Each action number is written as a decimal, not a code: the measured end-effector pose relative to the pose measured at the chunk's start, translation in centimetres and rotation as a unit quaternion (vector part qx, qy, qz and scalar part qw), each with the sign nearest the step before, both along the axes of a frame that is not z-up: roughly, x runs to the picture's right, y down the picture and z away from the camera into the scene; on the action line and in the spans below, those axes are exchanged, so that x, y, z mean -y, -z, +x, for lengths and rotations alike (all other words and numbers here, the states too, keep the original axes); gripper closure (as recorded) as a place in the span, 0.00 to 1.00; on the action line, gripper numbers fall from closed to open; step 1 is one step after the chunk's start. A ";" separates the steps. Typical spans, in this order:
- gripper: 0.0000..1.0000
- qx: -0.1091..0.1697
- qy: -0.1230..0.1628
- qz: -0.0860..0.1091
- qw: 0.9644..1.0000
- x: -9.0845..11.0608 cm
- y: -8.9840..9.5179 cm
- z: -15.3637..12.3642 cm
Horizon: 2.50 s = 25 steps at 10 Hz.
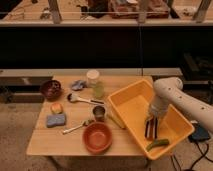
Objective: Wipe tray with eraser
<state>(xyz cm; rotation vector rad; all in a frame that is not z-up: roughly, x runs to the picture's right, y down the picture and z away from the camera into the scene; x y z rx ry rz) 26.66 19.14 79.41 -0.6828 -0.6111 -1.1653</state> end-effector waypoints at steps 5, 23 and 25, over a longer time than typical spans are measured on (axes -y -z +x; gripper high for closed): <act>0.56 0.031 0.022 0.033 0.999 2.2 2.6 -3.6; 0.56 0.059 -0.029 0.028 0.997 7.1 -2.3 -3.4; 0.56 0.044 -0.041 0.016 0.998 6.1 -2.9 -1.7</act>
